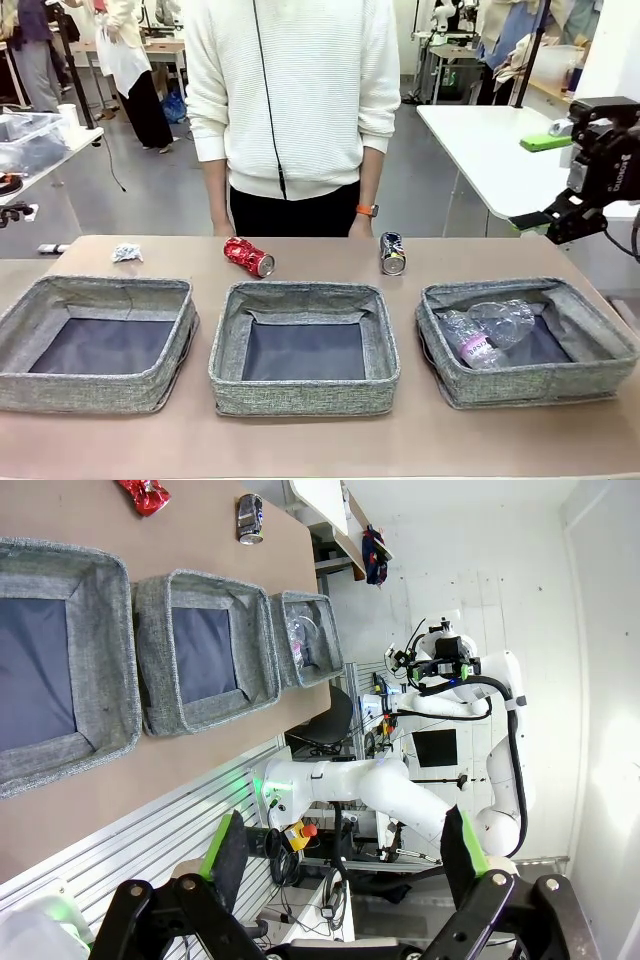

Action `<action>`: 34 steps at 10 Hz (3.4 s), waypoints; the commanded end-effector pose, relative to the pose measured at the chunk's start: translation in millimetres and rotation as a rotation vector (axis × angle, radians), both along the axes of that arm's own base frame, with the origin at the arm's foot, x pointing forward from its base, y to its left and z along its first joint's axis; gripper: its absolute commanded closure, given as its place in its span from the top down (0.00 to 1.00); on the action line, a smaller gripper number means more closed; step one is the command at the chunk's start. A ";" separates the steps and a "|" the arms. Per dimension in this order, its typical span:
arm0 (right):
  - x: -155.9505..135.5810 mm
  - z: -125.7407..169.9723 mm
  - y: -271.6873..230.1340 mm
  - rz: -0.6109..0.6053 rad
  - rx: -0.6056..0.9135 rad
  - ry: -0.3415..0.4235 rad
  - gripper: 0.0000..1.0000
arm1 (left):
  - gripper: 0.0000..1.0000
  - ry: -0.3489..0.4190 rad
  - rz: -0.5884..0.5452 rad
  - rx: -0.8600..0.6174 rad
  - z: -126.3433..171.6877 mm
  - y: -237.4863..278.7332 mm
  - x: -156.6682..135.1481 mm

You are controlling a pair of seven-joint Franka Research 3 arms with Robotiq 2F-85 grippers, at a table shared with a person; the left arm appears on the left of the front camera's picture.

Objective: Sort the waste into the appropriate baskets.
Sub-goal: Place the picked waste into the Fabric basket indicated by the person, then pick up the waste item pointed out by the person.

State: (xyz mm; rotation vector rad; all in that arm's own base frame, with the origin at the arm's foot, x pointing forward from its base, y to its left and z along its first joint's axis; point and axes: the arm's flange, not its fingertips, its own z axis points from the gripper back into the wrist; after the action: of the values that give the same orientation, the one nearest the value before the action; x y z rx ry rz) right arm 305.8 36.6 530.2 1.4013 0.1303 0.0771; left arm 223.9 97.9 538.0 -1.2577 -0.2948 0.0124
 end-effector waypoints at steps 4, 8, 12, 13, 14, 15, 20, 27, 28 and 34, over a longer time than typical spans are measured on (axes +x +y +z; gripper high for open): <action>2.0 0.5 -1.8 -0.001 0.017 -0.012 1.00 | 1.00 -0.024 -0.008 -0.014 1.8 -0.1 0.0; 2.0 0.5 -1.8 -0.001 0.017 -0.012 1.00 | 1.00 -0.024 -0.008 -0.014 1.8 -0.1 0.0; 2.0 0.5 -1.8 -0.001 0.017 -0.012 1.00 | 1.00 -0.024 -0.008 -0.014 1.8 -0.1 0.0; 2.0 0.5 -1.8 -0.001 0.017 -0.012 1.00 | 1.00 -0.024 -0.008 -0.014 1.8 -0.1 0.0; 2.0 0.5 -1.8 -0.001 0.017 -0.012 1.00 | 1.00 -0.024 -0.008 -0.014 1.8 -0.1 0.0; 2.0 0.5 -1.8 -0.001 0.017 -0.012 1.00 | 1.00 -0.024 -0.008 -0.014 1.8 -0.1 0.0; 2.0 0.5 -1.8 -0.001 0.017 -0.012 1.00 | 1.00 0.005 0.012 0.154 -1.1 -4.7 2.6; 2.0 0.5 -1.8 -0.001 0.017 -0.012 1.00 | 1.00 -0.325 0.046 1.391 -45.4 -75.8 94.7; 2.0 0.5 -1.8 -0.001 0.017 -0.012 1.00 | 1.00 -0.242 0.040 1.181 -33.5 -83.2 89.4; 2.0 0.5 -1.8 -0.001 0.017 -0.012 1.00 | 1.00 -0.062 -0.238 1.133 -56.9 -74.6 214.5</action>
State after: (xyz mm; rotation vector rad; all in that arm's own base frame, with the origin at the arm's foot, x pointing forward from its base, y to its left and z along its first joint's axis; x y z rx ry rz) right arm 305.8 34.1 528.6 1.3989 0.1360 0.0684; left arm 397.5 10.0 473.8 -0.0901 -0.2371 -0.3279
